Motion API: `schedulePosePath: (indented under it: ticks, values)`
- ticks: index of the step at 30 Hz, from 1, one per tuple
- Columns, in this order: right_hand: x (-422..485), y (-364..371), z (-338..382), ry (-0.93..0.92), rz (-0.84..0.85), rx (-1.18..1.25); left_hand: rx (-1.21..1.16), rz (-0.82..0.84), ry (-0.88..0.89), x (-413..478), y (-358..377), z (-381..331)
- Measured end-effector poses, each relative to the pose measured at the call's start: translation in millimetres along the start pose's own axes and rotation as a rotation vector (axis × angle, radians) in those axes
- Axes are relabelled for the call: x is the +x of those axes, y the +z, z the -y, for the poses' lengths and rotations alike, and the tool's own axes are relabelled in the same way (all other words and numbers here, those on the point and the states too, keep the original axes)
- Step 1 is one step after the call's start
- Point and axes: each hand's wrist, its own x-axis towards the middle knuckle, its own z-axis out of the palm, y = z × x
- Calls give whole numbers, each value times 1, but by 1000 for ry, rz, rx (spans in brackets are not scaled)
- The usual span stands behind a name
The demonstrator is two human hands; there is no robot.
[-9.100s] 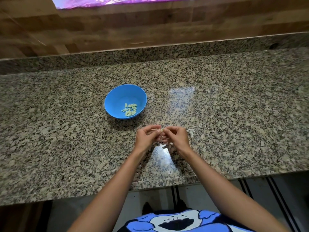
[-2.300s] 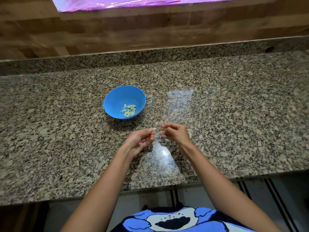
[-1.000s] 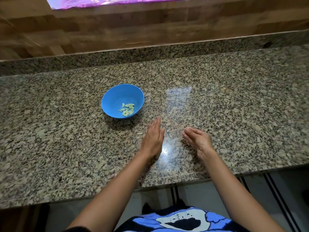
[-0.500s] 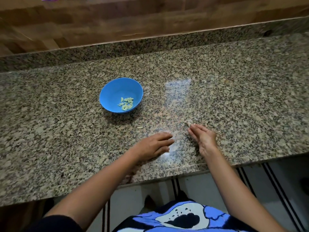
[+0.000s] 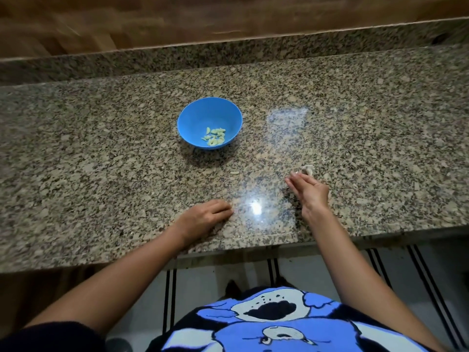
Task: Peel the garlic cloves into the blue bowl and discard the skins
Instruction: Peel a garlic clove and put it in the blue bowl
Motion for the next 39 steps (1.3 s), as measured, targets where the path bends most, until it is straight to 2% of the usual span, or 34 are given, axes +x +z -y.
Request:
schedulePosePath:
  ticks: [2,3,4,6,7,8,10,12,14,17,20,23,28,32,34,36,37,38,39]
  values:
    - [-1,-4,0,-5,-17,9,7,-15,-19,10,-1,-3]
    - [-2,-8,1,-10,-26,9,-20,-4,-83,19,-3,-5]
    - [-3,-13,3,-22,-42,5,-85,-6,-208,31,-8,-9]
    - [-4,-26,8,-64,-87,-5,-318,-55,-601,65,-20,-19]
    - [-3,-35,11,-84,-111,0,-501,-78,-769,86,-27,-24]
    - [-2,-45,14,-95,-139,6,-711,-76,-864,111,-31,-30]
    - [1,-66,21,-95,-189,29,-1048,-17,-884,164,-37,-46]
    - [6,-86,30,-79,-214,64,-1152,11,-841,212,-37,-64]
    - [10,-103,41,-65,-212,99,-1076,-60,-881,255,-23,-71]
    - [17,-128,61,-59,-168,111,-637,-174,-999,297,5,-61]
    - [29,-154,80,-59,-126,90,-223,-111,-997,310,22,-57]
    - [45,-173,93,-50,-121,66,-57,7,-867,319,34,-86]
    - [59,-183,108,-4,-100,49,-63,48,-652,298,62,-172]
    - [60,-176,112,2,-41,1,1,109,-435,265,66,-184]
    - [59,-165,109,13,-2,-31,4,74,-408,263,64,-180]
    - [56,-152,105,11,29,-60,-100,102,-532,273,56,-177]
    - [53,-145,103,0,39,-69,-206,83,-683,278,49,-176]
    - [50,-139,102,-15,48,-79,-422,21,-881,282,40,-176]
    - [47,-133,100,-28,58,-91,-734,-59,-1053,280,33,-173]
